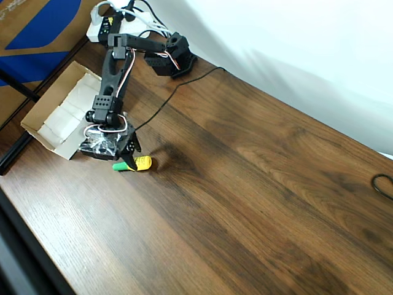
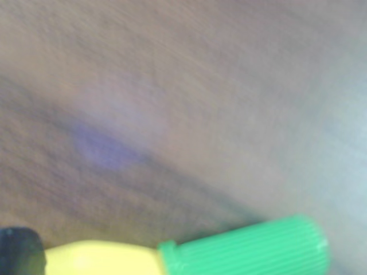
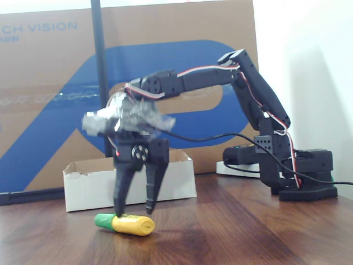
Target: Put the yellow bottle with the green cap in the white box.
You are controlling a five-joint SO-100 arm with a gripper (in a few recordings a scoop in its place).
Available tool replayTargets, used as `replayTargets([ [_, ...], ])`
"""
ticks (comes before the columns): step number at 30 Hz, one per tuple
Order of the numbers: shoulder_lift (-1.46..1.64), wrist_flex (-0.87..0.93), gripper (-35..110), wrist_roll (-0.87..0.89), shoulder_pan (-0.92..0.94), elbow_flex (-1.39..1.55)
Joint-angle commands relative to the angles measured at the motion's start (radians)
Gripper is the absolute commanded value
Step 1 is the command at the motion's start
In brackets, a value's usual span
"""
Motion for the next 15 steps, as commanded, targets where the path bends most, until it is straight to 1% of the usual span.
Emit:
replayTargets([
  [1,0.032,0.003,26,-0.021,-0.006,-0.028],
  [15,0.026,-0.005,26,-0.028,0.003,0.008],
])
